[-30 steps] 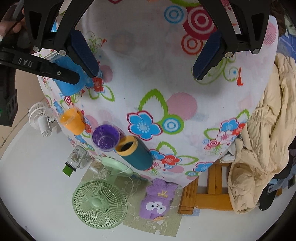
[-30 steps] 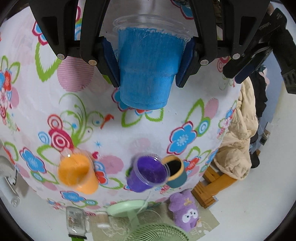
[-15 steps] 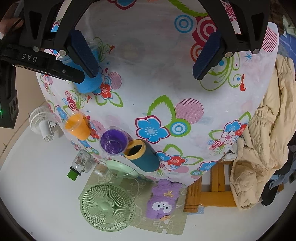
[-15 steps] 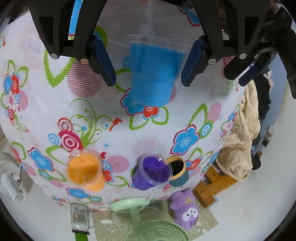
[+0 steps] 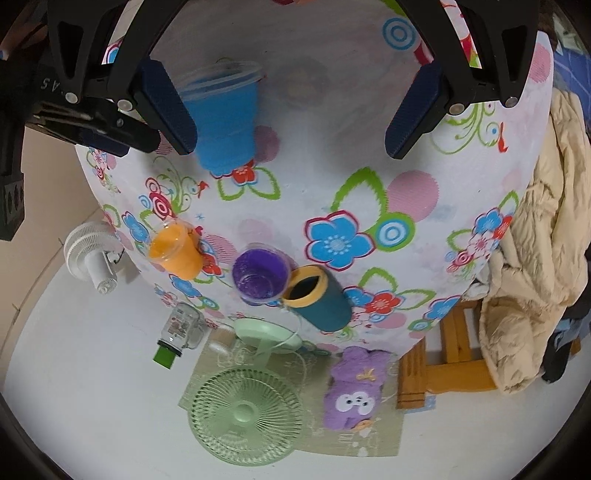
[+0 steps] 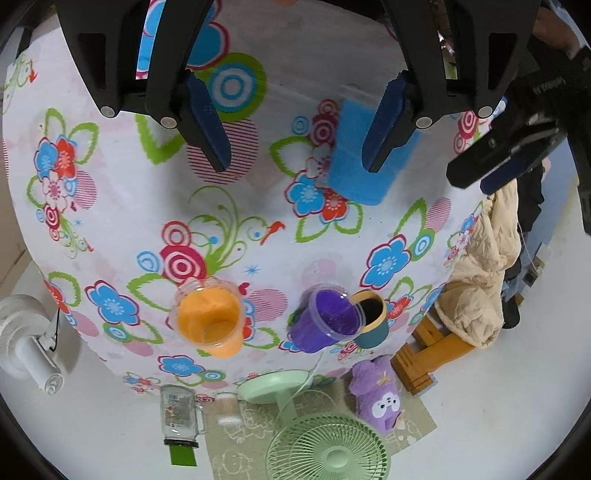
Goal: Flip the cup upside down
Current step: 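Bring the blue cup to the left gripper while the left gripper closes on it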
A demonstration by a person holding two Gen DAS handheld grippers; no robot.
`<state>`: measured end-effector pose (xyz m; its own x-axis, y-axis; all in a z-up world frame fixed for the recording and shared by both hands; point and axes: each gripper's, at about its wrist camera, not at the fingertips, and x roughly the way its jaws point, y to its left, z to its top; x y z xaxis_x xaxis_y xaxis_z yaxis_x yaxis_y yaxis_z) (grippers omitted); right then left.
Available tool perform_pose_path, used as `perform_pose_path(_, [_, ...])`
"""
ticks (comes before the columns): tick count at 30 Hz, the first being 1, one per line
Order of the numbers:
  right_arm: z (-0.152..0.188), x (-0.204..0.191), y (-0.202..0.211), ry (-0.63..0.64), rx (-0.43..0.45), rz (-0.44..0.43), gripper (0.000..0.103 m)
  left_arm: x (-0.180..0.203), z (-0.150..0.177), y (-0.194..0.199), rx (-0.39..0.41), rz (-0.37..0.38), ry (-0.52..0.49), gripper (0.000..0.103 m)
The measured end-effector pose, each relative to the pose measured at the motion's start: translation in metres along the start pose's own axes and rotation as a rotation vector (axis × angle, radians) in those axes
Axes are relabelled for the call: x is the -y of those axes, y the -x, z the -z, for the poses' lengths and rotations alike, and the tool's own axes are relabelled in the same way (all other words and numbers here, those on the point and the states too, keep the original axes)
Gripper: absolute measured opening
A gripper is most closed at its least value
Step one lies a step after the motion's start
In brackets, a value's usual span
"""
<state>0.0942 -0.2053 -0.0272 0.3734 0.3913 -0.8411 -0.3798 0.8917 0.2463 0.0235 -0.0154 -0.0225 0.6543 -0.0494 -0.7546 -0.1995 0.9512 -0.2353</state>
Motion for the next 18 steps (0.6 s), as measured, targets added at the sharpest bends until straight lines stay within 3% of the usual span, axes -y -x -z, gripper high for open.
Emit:
perform_pose_path(9, [0.004,0.032,0.007,-0.043,0.013,0.013,0.076,0.028,-0.018,-0.017,-0.053,-0.012,-0.106,0.103])
perform_pose_path(12, [0.006,0.041,0.008,-0.063,0.014,0.021,0.076,0.035,-0.022,-0.026,-0.091,-0.05,-0.142,0.103])
perform_pose_path(18, [0.012,0.052,0.005,-0.083,0.003,0.033,0.076,0.046,-0.027,-0.039,-0.144,-0.04,-0.196,0.103])
